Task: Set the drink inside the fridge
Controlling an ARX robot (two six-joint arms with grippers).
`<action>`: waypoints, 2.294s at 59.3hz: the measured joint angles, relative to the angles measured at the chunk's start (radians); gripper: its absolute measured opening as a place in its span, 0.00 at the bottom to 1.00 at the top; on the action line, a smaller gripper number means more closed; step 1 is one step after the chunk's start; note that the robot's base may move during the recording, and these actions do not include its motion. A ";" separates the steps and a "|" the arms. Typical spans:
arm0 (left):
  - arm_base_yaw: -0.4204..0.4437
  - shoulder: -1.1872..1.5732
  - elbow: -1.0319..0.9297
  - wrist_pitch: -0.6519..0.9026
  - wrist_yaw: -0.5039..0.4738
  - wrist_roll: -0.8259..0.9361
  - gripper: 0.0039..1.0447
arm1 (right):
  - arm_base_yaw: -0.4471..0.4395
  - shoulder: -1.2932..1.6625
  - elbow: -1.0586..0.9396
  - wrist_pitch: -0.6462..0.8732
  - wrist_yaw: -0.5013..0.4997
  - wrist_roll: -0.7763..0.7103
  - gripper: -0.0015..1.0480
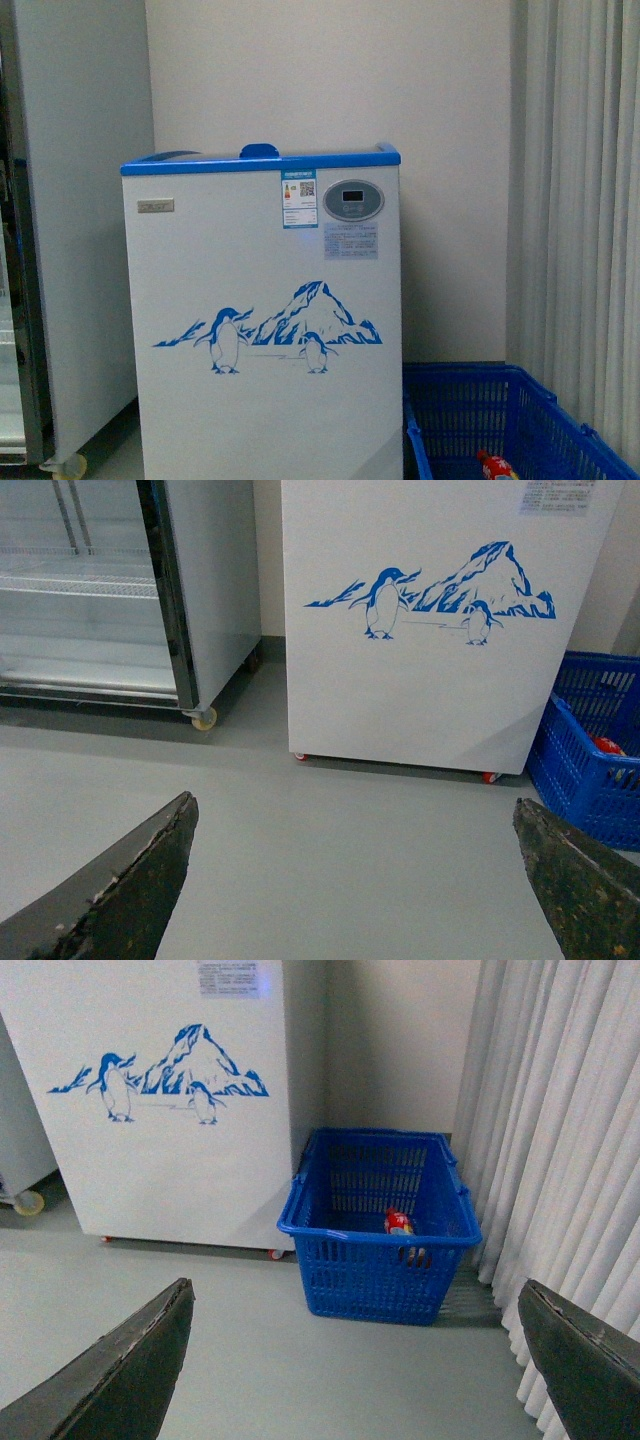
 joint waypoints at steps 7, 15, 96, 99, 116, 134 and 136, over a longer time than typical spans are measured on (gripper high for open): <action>0.000 0.000 0.000 0.000 0.000 0.000 0.92 | 0.000 0.000 0.000 0.000 0.000 0.000 0.93; 0.000 0.000 0.000 0.000 0.000 0.000 0.92 | 0.000 0.000 0.000 0.000 0.000 0.000 0.93; 0.000 0.000 0.000 0.000 0.000 0.000 0.92 | 0.000 0.000 0.000 0.000 0.000 0.000 0.93; 0.000 0.000 0.000 0.000 0.000 0.000 0.92 | 0.000 0.000 0.000 0.000 0.000 0.000 0.93; 0.000 0.000 0.000 0.000 0.000 0.000 0.92 | 0.000 0.000 0.000 0.000 0.000 0.000 0.93; 0.000 0.000 0.000 0.000 0.001 0.000 0.92 | 0.000 0.000 0.000 0.000 0.000 0.000 0.93; 0.000 0.000 0.000 0.000 0.000 0.000 0.92 | 0.000 0.000 0.000 0.000 0.000 0.000 0.93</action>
